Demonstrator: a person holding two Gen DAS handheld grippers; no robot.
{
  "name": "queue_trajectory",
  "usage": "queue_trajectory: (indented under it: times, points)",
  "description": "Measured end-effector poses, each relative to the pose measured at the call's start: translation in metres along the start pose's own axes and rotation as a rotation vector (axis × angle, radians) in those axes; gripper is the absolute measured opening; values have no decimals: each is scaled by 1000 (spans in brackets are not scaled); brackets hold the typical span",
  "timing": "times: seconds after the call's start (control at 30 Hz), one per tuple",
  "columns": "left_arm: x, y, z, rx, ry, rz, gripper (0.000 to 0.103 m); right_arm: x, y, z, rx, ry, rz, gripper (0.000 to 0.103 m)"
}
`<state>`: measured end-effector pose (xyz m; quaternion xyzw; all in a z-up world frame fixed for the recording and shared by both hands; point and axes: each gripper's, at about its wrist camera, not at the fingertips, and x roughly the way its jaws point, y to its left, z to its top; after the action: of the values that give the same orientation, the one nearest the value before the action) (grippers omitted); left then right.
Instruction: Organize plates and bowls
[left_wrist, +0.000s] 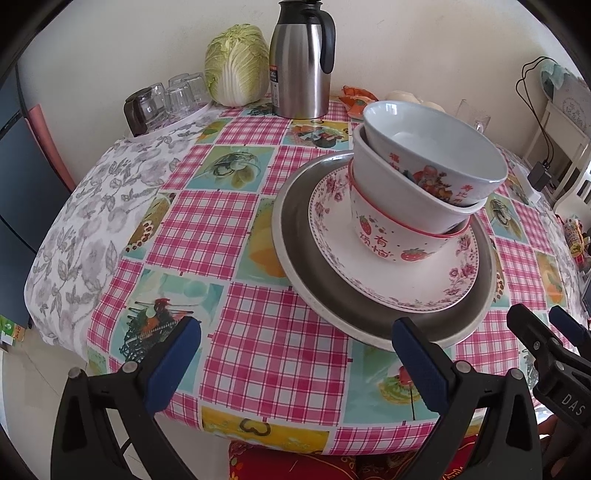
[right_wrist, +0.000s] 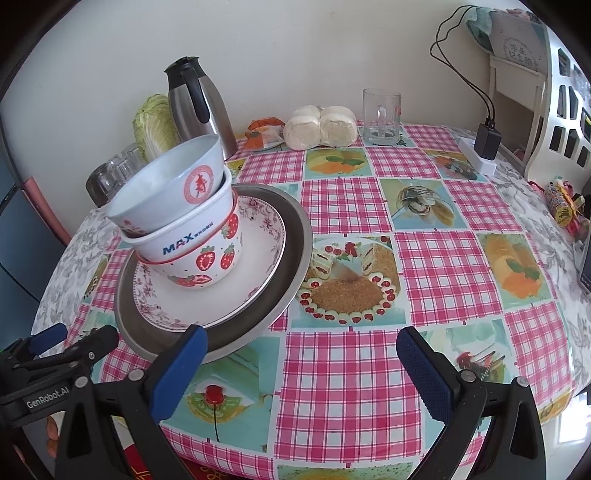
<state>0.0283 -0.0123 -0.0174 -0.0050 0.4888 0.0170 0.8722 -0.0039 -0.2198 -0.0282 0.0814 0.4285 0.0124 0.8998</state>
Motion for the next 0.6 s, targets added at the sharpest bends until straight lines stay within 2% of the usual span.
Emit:
queue_trajectory:
  times: [0.6]
  points:
    - [4,1,0,2,17,65,103,4,-2,-1,1,14,-9,103]
